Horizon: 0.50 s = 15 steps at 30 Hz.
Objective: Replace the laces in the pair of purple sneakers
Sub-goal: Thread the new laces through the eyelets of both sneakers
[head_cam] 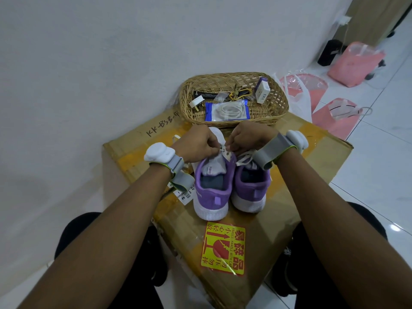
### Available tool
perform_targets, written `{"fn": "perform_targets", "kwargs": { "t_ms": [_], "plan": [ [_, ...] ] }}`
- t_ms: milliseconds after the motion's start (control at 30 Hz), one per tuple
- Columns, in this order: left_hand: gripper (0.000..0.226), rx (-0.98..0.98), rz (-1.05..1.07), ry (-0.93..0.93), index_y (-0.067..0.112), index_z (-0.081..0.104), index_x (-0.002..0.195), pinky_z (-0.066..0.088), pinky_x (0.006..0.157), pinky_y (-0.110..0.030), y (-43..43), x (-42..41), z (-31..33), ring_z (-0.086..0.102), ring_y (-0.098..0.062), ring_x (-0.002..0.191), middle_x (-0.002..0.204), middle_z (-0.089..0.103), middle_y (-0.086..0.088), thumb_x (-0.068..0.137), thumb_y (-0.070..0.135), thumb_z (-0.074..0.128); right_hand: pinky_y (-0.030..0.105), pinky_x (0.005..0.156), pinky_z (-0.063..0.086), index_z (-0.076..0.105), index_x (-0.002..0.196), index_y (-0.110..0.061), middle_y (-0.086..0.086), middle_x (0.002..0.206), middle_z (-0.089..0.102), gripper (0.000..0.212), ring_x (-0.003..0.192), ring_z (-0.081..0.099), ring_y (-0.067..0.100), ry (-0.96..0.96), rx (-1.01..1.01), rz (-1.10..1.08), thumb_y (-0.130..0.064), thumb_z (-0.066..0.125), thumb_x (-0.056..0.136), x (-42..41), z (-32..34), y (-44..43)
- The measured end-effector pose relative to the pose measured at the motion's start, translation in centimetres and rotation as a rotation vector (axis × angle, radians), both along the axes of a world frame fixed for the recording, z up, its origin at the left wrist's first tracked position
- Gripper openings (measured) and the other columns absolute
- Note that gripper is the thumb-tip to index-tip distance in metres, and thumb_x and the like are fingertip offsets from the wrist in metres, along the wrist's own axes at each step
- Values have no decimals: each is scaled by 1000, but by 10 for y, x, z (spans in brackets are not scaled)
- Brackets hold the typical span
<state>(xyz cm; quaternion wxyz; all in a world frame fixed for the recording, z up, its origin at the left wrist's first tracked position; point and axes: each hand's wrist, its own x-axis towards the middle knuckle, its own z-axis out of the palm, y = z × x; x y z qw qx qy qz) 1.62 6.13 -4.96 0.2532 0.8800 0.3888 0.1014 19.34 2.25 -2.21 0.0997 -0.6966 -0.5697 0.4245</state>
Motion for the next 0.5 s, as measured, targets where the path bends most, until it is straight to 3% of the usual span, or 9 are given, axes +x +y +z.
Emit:
{"fn": "perform_targets", "kwargs": {
  "t_ms": [100,200,267,333,433,500],
  "plan": [
    [9,42,-17,-7,15,82,89,55,75,-26,-3,3,-3,68,-9,75,86,78,1,83,17,75,16,53,52,67,109,7,6,78,67,24,58,64,8,1,5,15,-7,63,89,1,1,-1],
    [8,81,42,-55,19,78,83,57,74,-33,-6,5,-5,68,-9,72,76,76,3,76,16,80,27,79,54,75,106,-10,3,93,74,21,84,67,16,-150,54,133,-15,65,89,5,3,0],
    [24,24,73,-106,17,66,88,57,71,-36,-8,4,-2,68,-9,70,73,73,3,71,13,83,30,81,52,79,94,-20,0,94,75,14,86,65,15,-246,119,139,-19,71,83,1,0,0],
    [39,-76,75,-142,15,55,96,57,72,-37,-7,0,3,69,-12,72,76,74,0,71,7,82,33,80,54,80,88,-16,5,90,75,11,85,67,19,-306,167,129,-17,72,80,-3,-4,0],
    [42,-51,186,-207,15,52,100,57,72,-41,-4,-10,10,69,-15,71,76,73,-1,70,3,79,41,75,58,77,88,-2,16,89,74,16,82,68,29,-375,289,-17,-10,65,81,9,0,3],
    [42,12,293,-263,16,52,101,57,72,-40,-1,-16,14,68,-15,70,75,73,1,70,4,77,50,76,59,70,85,9,23,89,72,22,81,69,37,-114,400,-238,-7,55,87,20,6,5]
  ]
}}
